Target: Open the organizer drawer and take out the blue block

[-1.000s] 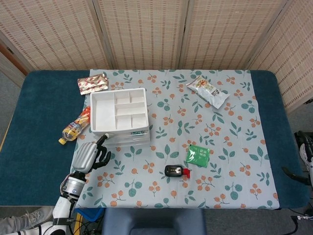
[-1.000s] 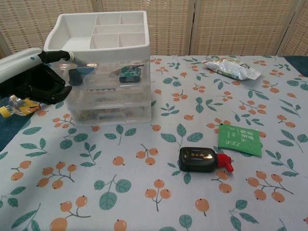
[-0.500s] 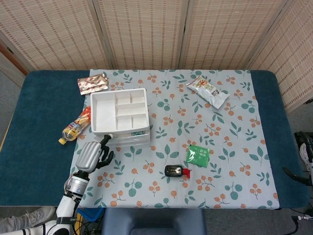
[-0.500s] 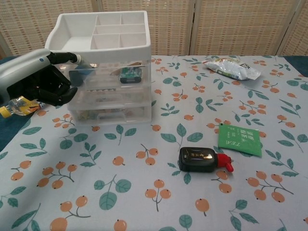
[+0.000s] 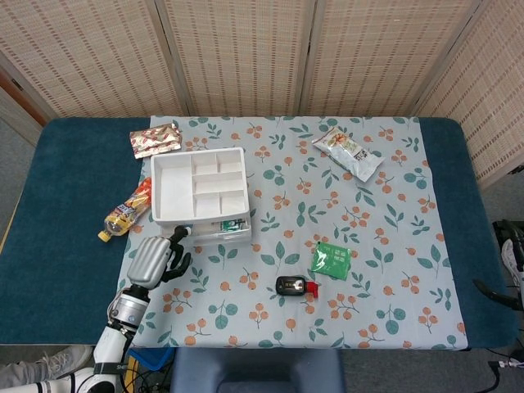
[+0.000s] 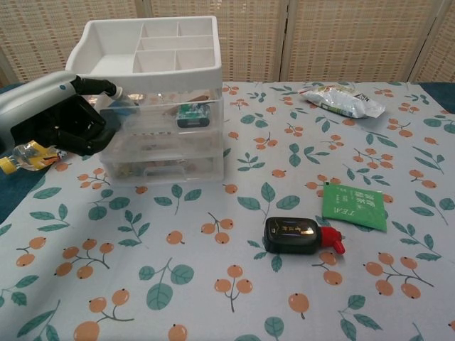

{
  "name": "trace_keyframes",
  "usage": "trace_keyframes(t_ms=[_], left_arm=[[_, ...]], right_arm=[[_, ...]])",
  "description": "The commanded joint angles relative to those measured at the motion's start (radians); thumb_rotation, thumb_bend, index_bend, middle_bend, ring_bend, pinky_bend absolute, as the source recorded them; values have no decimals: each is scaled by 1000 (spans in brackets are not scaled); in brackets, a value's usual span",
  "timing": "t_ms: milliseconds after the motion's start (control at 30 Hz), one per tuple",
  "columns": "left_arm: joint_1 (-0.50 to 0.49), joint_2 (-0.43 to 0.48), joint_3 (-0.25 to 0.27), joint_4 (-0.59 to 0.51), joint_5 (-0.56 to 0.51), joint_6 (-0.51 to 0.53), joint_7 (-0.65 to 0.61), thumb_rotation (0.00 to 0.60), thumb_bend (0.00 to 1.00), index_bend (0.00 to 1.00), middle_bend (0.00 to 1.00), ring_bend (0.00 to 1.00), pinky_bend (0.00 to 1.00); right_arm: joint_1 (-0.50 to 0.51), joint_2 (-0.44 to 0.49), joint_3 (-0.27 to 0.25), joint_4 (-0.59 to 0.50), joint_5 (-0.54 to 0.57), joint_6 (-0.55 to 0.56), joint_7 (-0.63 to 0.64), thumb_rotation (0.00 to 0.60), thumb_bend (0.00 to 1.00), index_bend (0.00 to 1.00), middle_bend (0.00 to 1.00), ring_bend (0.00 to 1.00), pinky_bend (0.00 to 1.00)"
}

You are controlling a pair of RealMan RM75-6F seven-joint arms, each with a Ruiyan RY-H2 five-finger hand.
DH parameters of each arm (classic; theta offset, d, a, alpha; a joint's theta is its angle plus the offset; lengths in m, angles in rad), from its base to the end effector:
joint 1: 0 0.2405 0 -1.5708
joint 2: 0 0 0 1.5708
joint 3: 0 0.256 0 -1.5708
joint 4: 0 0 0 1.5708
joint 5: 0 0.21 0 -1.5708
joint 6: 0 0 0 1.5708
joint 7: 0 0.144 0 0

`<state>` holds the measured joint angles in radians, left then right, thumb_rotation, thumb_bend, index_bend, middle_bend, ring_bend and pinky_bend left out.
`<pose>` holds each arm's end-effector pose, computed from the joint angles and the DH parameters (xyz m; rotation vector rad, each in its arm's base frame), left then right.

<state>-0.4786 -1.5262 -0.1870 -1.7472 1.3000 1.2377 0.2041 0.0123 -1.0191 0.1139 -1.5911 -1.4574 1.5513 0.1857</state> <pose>-0.1464 0.2754 0.0211 -1.5707 -1.1572 -1.2805 -0.3286 -0.1704 0.2145 1.2140 -0.8966 0.9777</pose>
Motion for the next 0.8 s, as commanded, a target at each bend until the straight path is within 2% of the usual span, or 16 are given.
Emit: trace_keyframes(t_ms=[33,800], left_arm=[[3,9,10,-7,10,1,-5,600,490,332,858,902,1000],[30,92,88,-93,92,7,-9,600,489,356,858,902,1000]], right_arm=[[1,0,0,-1,-1,-1,-1,600,128,1,127,0,58],[2,-3,0,-2,-3,-3,-3,600,129,1,127,0,58]])
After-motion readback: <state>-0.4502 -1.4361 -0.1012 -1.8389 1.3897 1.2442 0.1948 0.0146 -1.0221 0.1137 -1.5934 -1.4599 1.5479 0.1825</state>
